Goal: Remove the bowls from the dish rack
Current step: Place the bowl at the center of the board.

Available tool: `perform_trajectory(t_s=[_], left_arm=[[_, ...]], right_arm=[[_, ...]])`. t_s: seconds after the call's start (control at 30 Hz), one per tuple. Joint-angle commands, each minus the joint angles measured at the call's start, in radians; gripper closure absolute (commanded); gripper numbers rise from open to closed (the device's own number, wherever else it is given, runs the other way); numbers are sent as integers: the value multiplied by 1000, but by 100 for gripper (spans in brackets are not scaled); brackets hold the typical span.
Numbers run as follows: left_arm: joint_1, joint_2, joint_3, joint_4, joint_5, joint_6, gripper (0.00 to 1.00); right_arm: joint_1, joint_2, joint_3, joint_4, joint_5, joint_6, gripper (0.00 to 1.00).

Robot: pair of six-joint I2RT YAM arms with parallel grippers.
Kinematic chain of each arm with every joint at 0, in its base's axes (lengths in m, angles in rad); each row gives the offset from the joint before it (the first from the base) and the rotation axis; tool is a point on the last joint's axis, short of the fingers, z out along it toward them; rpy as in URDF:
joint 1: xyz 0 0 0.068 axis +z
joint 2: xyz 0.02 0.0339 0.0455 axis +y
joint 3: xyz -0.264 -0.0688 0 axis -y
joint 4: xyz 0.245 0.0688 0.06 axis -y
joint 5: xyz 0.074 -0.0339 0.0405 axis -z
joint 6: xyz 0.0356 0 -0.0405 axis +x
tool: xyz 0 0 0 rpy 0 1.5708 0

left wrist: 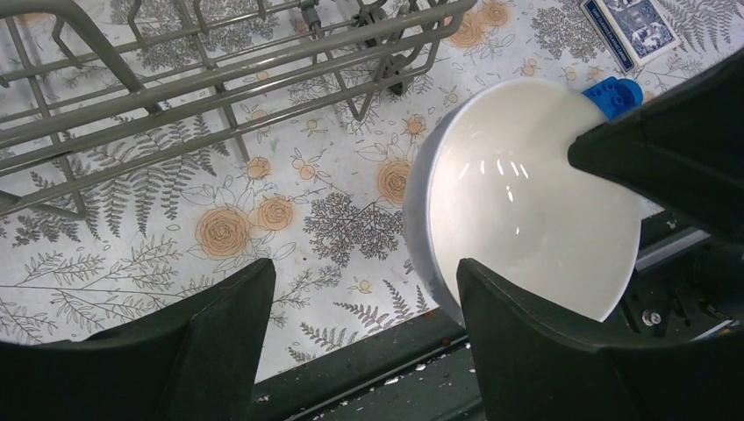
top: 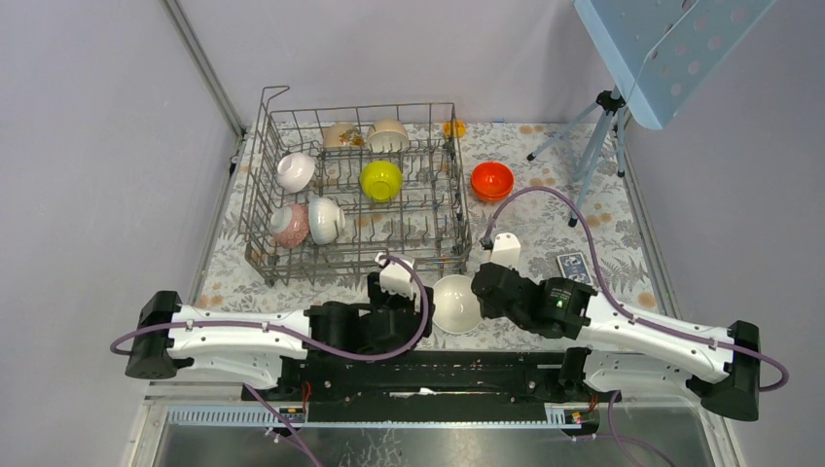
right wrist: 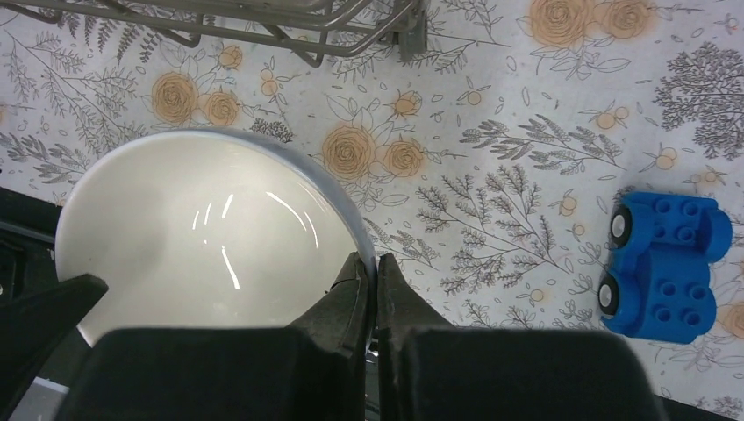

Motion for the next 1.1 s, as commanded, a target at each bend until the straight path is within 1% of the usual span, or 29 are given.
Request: perform_trajectory(t_s=[0.0, 0.07, 0.17, 0.3, 0.37, 0.53, 0.7, 0.83, 0.93, 1.0, 1.07], left_arm=[[49, -28, 10, 63, 102, -9, 22], [59, -38, -1, 91, 125, -9, 22], [61, -32, 2, 108, 134, -3, 21], [60, -36, -2, 108, 122, -25, 14], [61, -52, -17, 109, 114, -42, 10], [61, -141, -83, 133, 103, -86, 5], [61, -206, -140, 128, 92, -116, 4], [61, -225, -156, 98, 80, -148, 3], [61, -237, -172, 90, 74, -168, 3], [61, -247, -186, 90, 75, -177, 3], [60, -258, -203, 90, 76, -193, 4]], right_arm=[[-4, 4, -3, 107, -27, 24, 100], [-4, 15, -3, 104, -22, 26, 100], [-4, 34, 15, 49, 48, 51, 100], [-10, 16, 37, -64, 183, 89, 100], [-50, -6, 34, -90, 193, 67, 100], [-231, -62, -1, -75, 110, -14, 100], [-415, -87, 1, -31, 91, -59, 100], [-570, -106, -50, 55, 56, -19, 100], [-711, -108, -91, 129, -24, 17, 100], [-801, -88, -100, 169, -93, 52, 100], [-856, -53, -102, 196, -98, 97, 100]])
